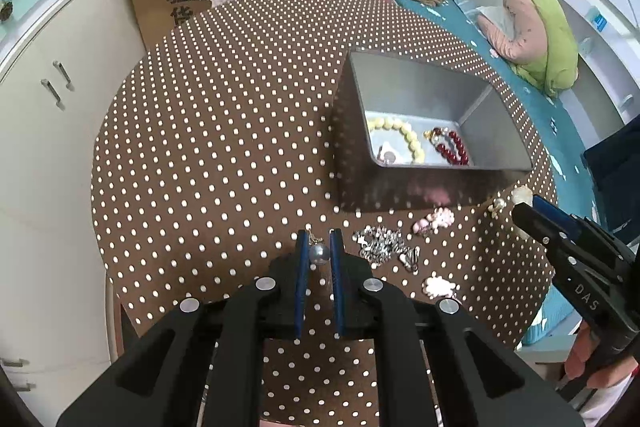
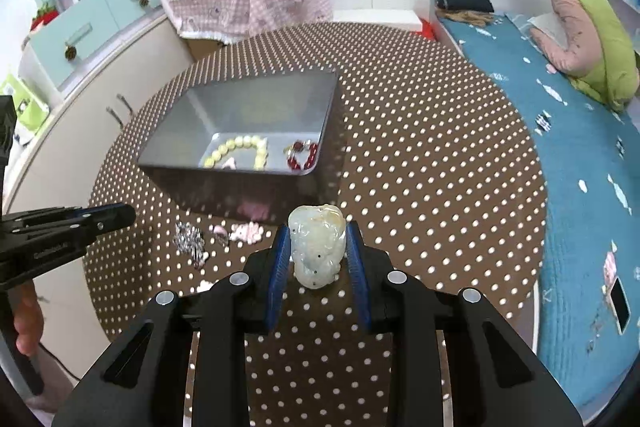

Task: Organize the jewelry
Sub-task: 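Carry the pendant and pearl charm over the tray and open both tools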

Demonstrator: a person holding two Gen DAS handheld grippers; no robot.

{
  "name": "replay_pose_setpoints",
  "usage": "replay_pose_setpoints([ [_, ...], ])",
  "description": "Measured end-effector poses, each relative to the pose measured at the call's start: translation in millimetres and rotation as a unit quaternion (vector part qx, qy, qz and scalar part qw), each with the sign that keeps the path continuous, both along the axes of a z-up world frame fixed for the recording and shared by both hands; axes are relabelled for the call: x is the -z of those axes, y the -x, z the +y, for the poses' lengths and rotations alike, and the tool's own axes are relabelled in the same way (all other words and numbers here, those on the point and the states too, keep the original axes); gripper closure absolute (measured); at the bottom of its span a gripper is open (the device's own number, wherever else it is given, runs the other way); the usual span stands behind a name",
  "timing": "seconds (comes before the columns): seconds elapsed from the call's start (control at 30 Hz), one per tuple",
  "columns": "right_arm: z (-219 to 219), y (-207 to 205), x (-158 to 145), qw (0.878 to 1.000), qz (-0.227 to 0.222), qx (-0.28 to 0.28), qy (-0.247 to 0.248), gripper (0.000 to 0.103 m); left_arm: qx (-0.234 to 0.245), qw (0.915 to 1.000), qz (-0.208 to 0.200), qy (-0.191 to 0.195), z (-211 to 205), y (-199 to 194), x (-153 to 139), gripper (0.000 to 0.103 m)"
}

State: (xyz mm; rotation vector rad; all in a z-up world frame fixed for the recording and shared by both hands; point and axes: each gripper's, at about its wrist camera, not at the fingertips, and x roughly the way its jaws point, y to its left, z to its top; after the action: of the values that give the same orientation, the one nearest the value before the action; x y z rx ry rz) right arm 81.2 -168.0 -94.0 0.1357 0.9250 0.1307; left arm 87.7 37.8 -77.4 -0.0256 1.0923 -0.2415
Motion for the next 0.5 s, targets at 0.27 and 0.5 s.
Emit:
replay_pose_setpoints([
  [0.27, -10, -7, -26, 0.999, -0.034, 0.015, -0.003, 0.074, 0.006, 0.9993, -0.036, 0.009, 0, -12, -33, 0.094],
  [0.5, -8, -18, -50, 0.998, -0.067, 0.009, -0.007, 0.074, 0.022, 0.9974, -0.065, 0.022, -15, -24, -59, 0.094],
])
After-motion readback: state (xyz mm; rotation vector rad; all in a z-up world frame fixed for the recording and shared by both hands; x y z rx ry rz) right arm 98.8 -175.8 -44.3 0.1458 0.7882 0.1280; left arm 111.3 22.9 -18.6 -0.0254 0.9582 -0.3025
